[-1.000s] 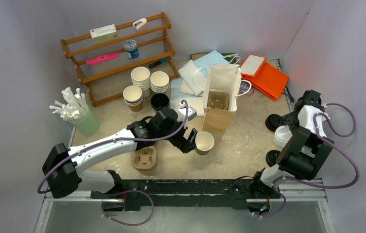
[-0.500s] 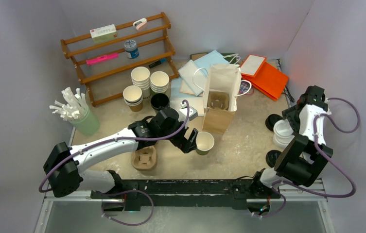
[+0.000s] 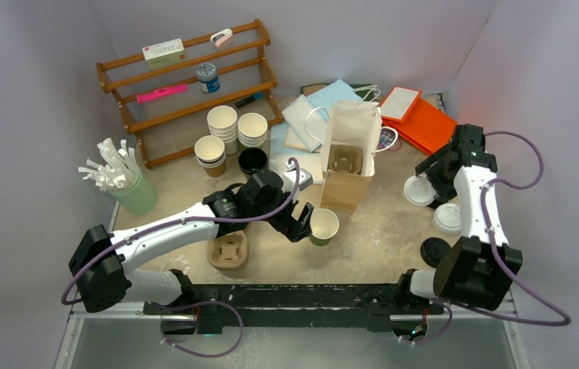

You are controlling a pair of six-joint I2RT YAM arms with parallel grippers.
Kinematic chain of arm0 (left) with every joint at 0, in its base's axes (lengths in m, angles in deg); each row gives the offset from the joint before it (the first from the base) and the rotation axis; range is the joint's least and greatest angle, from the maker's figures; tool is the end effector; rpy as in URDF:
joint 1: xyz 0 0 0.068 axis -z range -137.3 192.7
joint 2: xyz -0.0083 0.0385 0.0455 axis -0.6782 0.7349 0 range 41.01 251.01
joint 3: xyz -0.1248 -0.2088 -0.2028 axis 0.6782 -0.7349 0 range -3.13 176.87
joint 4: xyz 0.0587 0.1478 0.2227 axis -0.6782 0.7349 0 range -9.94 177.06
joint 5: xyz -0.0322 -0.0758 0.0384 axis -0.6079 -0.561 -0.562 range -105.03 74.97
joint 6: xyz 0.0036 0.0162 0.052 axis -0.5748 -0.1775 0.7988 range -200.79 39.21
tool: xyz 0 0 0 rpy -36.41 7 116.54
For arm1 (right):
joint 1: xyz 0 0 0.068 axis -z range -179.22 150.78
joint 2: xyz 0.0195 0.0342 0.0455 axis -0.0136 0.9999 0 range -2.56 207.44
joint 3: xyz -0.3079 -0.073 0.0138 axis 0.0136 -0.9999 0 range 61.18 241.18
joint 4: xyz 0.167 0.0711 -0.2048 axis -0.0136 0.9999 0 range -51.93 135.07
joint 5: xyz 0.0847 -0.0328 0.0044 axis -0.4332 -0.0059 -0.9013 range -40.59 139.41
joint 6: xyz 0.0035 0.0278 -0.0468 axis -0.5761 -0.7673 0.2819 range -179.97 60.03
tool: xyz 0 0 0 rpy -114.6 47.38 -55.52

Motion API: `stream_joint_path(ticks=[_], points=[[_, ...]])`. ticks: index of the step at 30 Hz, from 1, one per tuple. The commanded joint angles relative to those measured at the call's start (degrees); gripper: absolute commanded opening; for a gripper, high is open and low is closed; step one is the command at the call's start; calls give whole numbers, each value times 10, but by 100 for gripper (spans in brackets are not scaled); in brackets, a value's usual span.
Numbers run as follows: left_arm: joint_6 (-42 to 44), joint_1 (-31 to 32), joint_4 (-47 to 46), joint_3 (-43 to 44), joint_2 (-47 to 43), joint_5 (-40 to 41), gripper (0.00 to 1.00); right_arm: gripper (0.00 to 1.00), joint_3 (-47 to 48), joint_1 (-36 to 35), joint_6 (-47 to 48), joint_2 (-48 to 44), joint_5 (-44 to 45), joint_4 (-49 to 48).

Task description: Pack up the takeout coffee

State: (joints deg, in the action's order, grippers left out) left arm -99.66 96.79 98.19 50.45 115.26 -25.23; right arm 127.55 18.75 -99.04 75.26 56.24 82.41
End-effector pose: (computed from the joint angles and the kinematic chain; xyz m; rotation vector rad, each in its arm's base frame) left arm 0.1616 -0.2341 0.3072 0.8192 2.2437 -0.8509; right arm 0.2664 -0.0910 0.3321 1.2507 2.2041 -0.0060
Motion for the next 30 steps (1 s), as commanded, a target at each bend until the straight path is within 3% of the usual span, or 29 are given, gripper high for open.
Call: stream_joint_path(ticks=[1,6,14,26,30], points=[[-5,2,-14,16,-20,15,94,73,-20,-33,4,-67,-60,22],[-27,-3,-20,3,-31,32,94,71,-35,-98,8,-94,-112,51],[-95,-101,-80,-52,-53,-43,94,71,-70,-142,4,-160,-168,100],[-140,-102,-111,-48,-28,-64,94,68,-155,-165,-10,-263,-246,105],[-150,-102,-118,-60,-30,-66,94,82,-170,-166,6,-251,-185,79]])
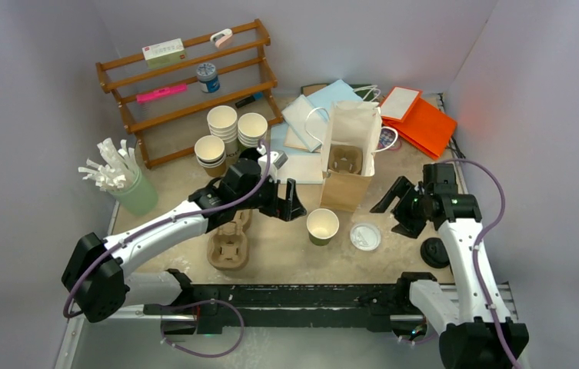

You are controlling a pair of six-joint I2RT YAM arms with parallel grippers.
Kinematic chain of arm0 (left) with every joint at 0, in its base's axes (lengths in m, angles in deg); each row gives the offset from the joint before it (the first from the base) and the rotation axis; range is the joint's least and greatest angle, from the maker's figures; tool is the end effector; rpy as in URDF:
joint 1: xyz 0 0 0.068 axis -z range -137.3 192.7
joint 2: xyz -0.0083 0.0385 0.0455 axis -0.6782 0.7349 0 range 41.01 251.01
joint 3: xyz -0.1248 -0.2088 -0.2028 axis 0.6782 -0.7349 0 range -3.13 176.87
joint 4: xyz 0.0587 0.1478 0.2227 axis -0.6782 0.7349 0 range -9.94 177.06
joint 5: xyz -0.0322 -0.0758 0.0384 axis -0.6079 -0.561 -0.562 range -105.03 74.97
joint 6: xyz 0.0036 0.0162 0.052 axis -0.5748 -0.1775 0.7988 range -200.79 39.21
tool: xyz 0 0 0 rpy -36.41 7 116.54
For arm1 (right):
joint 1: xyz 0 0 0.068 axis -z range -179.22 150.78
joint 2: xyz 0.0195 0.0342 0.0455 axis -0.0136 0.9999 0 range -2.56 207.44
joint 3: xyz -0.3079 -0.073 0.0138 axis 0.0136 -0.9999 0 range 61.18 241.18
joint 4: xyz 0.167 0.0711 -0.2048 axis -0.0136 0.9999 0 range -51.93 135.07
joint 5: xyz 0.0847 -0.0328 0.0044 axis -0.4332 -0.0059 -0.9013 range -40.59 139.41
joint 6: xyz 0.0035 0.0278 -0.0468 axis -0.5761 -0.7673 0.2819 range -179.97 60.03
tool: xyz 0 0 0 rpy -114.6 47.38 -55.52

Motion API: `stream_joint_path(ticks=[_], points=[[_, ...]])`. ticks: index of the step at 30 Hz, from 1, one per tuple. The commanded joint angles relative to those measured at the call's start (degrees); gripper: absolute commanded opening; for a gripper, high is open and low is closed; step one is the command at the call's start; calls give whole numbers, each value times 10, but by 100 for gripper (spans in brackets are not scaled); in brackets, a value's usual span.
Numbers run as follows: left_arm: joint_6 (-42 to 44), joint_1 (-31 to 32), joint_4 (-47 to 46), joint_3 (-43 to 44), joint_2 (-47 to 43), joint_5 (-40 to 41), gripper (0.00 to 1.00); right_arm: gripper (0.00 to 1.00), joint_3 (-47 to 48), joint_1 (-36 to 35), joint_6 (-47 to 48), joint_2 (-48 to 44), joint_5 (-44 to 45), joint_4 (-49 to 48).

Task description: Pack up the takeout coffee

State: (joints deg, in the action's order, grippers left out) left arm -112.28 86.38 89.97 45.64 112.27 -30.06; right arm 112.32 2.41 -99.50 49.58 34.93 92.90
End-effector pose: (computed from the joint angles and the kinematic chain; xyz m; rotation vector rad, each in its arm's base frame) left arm 0.1919 -0.1963 0.3044 0.4093 2.2658 -1.0099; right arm 0.1508 0.0049 0.3225 0.8189 2.4697 0.5718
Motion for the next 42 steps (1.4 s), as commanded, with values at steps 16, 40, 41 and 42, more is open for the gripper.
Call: stream_joint_path(ticks=[16,40,41,42], points=[[-13,2,-15,-7,-11,-21,93,61,-237,-29,-31,-33,51,-179],[22,2,30,51,-29,-37,93,0,-168,-31,-33,0,73,-134],[24,2,31,57,-27,-42,93,0,-156,-31,-30,2,70,-122],[25,3,32,65,-26,-48,93,0,-142,-31,-26,4,65,-109]])
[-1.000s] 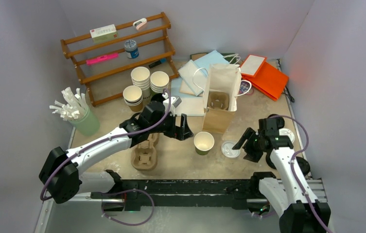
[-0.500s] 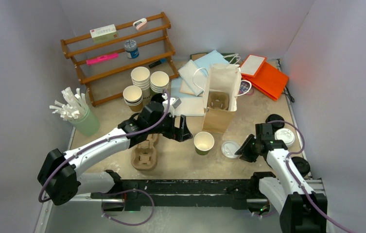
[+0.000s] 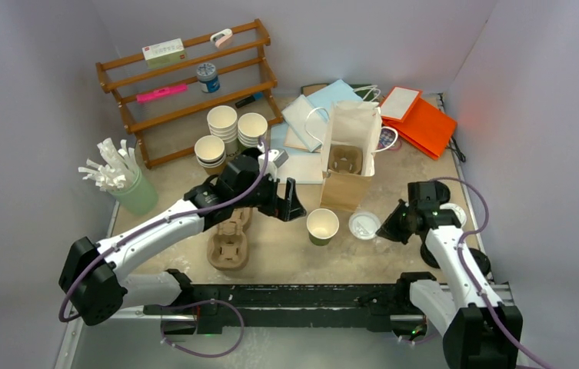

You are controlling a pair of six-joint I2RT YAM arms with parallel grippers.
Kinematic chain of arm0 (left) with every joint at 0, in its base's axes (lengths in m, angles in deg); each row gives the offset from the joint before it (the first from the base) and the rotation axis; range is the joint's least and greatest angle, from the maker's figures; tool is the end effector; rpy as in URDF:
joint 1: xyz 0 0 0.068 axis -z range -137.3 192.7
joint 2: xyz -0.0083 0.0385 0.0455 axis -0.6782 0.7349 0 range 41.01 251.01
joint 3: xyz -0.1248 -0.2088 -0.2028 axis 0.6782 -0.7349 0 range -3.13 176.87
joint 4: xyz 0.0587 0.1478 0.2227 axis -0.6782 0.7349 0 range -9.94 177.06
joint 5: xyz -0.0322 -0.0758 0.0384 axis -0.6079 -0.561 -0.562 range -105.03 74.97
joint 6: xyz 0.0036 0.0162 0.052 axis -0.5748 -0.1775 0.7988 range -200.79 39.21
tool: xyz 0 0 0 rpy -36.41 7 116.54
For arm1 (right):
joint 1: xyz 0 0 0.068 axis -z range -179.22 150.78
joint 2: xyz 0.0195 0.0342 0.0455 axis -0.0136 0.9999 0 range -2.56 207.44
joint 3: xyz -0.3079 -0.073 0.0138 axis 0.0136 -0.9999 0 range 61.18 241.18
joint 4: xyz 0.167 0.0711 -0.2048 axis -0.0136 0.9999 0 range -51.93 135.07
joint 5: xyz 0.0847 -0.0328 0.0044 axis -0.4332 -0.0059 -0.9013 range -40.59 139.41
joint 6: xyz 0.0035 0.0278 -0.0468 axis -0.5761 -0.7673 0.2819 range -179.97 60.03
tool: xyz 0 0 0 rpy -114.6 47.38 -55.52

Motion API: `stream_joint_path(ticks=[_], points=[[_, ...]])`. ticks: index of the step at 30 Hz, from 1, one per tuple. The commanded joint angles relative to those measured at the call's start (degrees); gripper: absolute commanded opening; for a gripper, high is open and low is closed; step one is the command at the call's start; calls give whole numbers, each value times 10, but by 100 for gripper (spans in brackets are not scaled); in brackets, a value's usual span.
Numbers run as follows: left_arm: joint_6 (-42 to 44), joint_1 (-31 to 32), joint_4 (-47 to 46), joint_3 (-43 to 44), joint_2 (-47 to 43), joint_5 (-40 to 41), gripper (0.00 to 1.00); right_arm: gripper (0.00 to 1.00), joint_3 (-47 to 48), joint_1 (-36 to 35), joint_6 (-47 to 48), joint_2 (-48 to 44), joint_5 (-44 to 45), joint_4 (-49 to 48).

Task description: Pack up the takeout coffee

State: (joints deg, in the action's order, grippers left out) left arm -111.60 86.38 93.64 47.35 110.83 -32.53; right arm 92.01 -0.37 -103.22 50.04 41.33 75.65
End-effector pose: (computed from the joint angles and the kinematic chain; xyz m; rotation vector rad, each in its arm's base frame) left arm 0.1863 -0.1931 0.3157 0.4511 2.2744 -1.0435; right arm 0.1500 0.0081 0.2243 0.9084 2.5038 0.4498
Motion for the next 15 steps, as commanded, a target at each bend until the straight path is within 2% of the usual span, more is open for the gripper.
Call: stream_joint_path(ticks=[1,7,12,15], points=[[20,3,-5,55,-11,-29,93,0,77,-3,16,0,-3,83],[-5,8,-22,84,-9,-70,90,0,195,-3,102,-19,-70,127],[-70,14,-71,97,7,-122,81,0,225,-3,154,-64,-150,68],[-90,18,-71,120,20,-133,79,0,208,-3,142,-84,-191,16]])
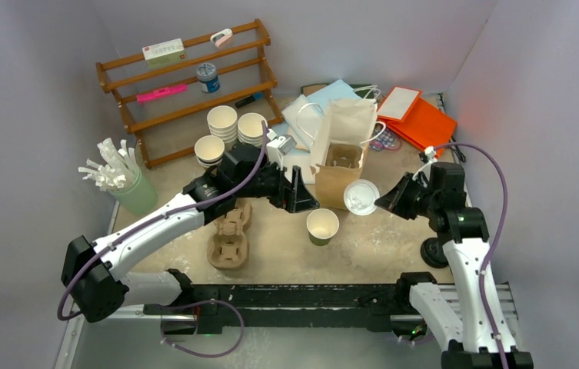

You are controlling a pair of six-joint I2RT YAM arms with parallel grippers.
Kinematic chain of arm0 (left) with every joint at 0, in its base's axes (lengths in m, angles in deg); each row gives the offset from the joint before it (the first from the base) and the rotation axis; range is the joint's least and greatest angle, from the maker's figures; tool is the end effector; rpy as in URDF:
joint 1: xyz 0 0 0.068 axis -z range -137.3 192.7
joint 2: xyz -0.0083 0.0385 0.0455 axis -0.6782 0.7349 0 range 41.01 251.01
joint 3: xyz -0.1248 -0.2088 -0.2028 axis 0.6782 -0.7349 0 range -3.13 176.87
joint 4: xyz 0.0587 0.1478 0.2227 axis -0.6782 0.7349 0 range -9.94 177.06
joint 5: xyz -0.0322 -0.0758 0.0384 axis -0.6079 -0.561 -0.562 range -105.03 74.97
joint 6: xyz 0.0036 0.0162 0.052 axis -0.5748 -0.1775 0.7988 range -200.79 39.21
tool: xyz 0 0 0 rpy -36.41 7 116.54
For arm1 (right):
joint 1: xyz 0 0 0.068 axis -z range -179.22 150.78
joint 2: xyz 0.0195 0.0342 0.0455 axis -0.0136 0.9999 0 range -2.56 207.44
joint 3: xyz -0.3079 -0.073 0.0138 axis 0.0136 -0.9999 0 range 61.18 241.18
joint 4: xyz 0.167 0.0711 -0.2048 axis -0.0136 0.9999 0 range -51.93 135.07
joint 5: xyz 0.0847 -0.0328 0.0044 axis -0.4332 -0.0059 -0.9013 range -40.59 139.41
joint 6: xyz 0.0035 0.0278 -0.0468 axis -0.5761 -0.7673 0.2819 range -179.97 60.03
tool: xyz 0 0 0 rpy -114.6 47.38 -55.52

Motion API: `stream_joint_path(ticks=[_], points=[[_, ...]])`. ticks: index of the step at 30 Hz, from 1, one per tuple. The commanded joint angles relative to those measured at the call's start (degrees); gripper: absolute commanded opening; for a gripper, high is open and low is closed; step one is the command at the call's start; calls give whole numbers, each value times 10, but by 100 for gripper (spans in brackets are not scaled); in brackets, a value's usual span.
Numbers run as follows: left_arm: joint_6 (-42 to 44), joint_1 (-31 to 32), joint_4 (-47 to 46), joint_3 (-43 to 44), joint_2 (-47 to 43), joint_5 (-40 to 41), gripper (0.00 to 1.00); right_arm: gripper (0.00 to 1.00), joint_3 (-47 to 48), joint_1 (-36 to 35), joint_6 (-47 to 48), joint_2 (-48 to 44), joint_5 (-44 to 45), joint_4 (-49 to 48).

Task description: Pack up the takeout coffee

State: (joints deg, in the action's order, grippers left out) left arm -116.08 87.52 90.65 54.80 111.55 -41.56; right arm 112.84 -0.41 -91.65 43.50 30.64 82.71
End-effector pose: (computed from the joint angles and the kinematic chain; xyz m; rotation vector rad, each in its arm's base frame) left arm 0.1871 -0.2089 0.3652 0.5166 2.1358 -1.3130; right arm 0.1404 0.0147 0.3526 0.4282 2.2569 0.6717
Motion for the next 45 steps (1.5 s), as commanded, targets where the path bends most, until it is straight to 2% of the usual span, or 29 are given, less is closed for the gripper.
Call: stream_joint_path(ticks=[1,8,15,20,22,26,29,33,36,45], points=[[-49,8,-37,54,14,-42,79,0,-4,-3,16,-21,-85,-61],[-78,10,-42,73,27,-37,78,0,4,-3,-10,-24,-151,-85],[-118,26,-47,107,70,-45,73,0,-20,-6,-9,-36,-188,-159],[-121,42,-20,135,98,-26,67,0,-19,-13,5,-37,-174,-147],[-115,50,-5,146,104,-8,61,0,-13,-19,11,-36,-162,-133],[-87,69,64,180,116,65,47,0,13,-34,35,-23,-100,-81],[-73,82,118,210,123,140,43,0,34,-45,47,-12,-58,-44],[-72,98,180,241,134,221,42,0,54,-53,53,-1,-8,-7],[-80,105,200,254,144,251,42,0,57,-59,55,11,-1,2],[-78,130,207,291,188,264,39,0,59,-78,58,40,10,6]])
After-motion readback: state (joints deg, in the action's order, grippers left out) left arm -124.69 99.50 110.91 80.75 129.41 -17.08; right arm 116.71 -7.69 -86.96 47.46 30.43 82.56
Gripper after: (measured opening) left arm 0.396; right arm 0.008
